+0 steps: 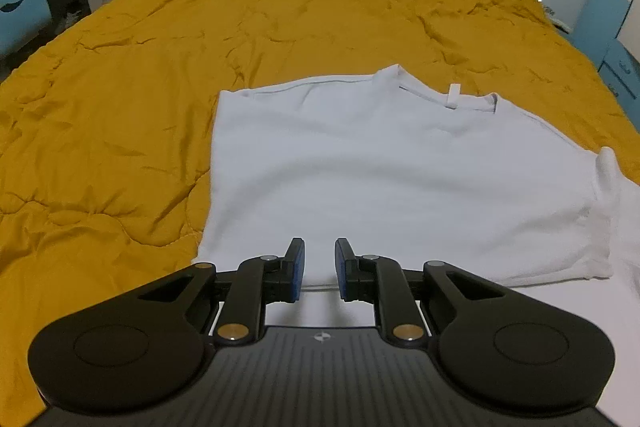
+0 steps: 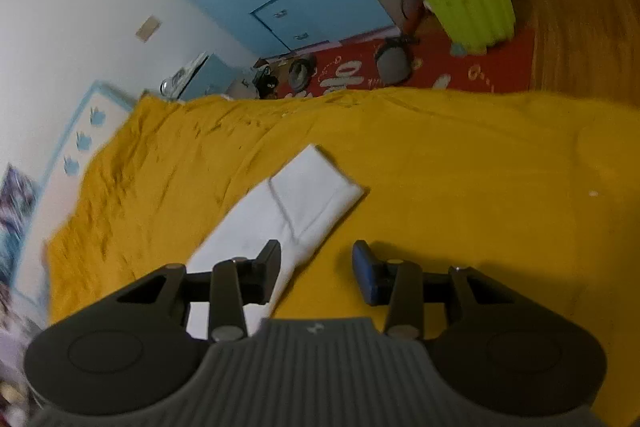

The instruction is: Fold small clothes

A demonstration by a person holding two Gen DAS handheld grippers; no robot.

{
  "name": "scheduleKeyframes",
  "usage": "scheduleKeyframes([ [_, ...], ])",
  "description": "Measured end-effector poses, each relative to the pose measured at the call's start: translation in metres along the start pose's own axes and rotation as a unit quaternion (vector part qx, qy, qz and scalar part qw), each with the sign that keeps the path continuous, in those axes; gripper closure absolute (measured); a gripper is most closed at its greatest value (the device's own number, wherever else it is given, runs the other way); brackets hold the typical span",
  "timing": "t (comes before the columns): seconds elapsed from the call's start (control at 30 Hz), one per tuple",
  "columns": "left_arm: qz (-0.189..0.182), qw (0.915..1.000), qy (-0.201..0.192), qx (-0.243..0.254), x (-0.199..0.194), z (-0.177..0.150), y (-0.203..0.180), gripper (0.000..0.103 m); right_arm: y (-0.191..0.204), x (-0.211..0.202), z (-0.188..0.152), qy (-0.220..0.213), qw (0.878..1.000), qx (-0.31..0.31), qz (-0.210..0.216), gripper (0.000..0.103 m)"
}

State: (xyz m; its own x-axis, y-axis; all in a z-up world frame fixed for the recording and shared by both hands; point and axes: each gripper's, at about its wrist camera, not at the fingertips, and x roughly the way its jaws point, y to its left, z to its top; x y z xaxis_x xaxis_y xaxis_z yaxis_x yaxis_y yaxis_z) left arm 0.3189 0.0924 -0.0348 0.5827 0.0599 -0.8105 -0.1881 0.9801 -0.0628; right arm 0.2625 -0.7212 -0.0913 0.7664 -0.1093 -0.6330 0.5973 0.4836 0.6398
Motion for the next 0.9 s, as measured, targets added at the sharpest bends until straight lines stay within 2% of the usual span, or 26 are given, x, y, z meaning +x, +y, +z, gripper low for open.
scheduleKeyframes([
  [0.17,0.013,0.9999,0.007,-0.007,0.007,0.001,-0.003,0.083,-0.012,0.024,0.012,0.001,0.999,0.033,0.013,0.070],
  [0.2,0.015,0.9998,0.008,-0.008,0.008,0.001,-0.004,0.083,-0.010,0.030,0.014,0.002,0.999,0.031,0.012,0.075],
  [0.23,0.016,0.9998,0.008,-0.010,0.008,0.001,-0.004,0.083,-0.007,0.035,0.017,0.002,1.000,0.026,0.005,0.091],
  [0.27,0.017,0.9997,0.007,-0.014,0.008,0.001,-0.003,0.083,-0.005,0.038,0.018,0.002,1.000,0.019,-0.005,0.099],
  [0.3,0.016,0.9997,0.006,-0.019,0.007,0.001,-0.001,0.083,0.000,0.040,0.019,0.002,1.000,0.007,-0.017,0.101],
  [0.43,0.011,0.9997,-0.002,-0.024,0.001,0.000,0.004,0.083,0.038,0.024,0.017,-0.035,0.996,-0.079,-0.033,0.103],
  [0.53,0.004,0.9995,-0.010,-0.031,-0.006,-0.001,0.014,0.083,0.089,-0.006,0.009,-0.060,0.987,-0.147,-0.016,0.103],
  [0.67,-0.013,0.9988,-0.025,-0.039,-0.020,-0.003,0.028,0.083,0.182,-0.049,-0.012,-0.083,0.970,-0.223,0.038,0.103],
  [0.8,-0.026,0.9973,-0.044,-0.052,-0.036,0.001,0.050,0.083,0.288,-0.097,-0.054,-0.096,0.945,-0.295,0.105,0.103],
  [0.9,-0.038,0.9953,-0.060,-0.067,-0.049,0.004,0.065,0.083,0.365,-0.129,-0.100,-0.089,0.924,-0.334,0.166,0.103],
])
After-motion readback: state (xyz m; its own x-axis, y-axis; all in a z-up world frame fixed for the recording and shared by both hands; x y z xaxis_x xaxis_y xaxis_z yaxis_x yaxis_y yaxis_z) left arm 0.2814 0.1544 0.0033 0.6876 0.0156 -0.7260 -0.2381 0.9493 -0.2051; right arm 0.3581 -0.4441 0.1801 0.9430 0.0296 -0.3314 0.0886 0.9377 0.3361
